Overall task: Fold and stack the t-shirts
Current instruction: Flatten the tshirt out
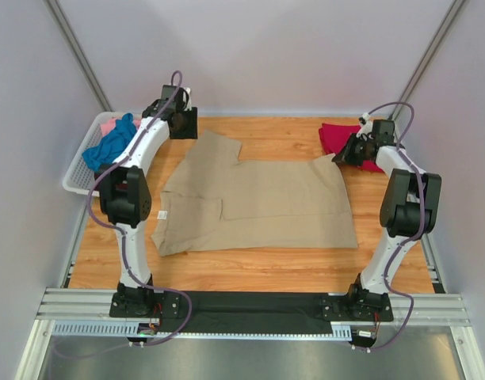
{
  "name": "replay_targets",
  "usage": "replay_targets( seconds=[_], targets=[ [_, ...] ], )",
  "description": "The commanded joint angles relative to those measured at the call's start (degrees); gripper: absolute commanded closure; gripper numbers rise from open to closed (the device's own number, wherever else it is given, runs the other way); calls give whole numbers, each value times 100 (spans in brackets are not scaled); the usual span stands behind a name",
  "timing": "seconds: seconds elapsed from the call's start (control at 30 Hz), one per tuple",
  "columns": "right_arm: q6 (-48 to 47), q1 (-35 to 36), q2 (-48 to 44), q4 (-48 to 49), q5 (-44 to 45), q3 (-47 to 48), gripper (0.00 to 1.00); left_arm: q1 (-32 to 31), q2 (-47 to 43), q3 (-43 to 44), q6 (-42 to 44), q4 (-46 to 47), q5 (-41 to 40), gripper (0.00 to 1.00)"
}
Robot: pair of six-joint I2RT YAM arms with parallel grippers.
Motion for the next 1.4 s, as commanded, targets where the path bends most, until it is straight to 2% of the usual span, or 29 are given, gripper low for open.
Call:
replay_targets(
  seconds=[0.0, 0.03, 0.17, 0.4, 0.53, 0.7, 0.83, 0.93, 1.13, 1.37],
  targets=[
    [222, 28, -693, 600, -320, -289, 100, -22, 742, 985, 837, -157, 294, 44],
    [240, 29, -773, 661, -311, -411, 100, 4, 1136, 1466, 899, -245, 320, 44],
    [231, 37, -1098, 662, -241, -544, 100, 179, 1877, 2287, 943, -492, 92, 41],
    [310, 99, -1248, 811, -197, -852, 100, 435, 2448, 2446, 583, 105, 531, 38],
    [372, 143, -1073, 891, -13, -914, 100, 444, 2721, 2795, 425, -77, 479, 39],
    [416, 143, -581, 478, 198, -624, 98, 444, 2643, 2711, 320, -237, 425, 38],
    [389, 143, -168, -293, 435, -212, 82, 444, 2362, 2193, 249, -45, 803, 38],
    [494, 134, -210, -506, 628, -44, 76, 444, 2160, 1973, 188, -35, 988, 37],
    [1048, 73, -273, -525, 1225, 255, 76, 426, 1904, 1752, 135, -44, 1331, 37],
    [1233, 64, 869, -1060, 2157, 1642, 77, 426, 1755, 1717, 196, -167, 1410, 37]
  ],
)
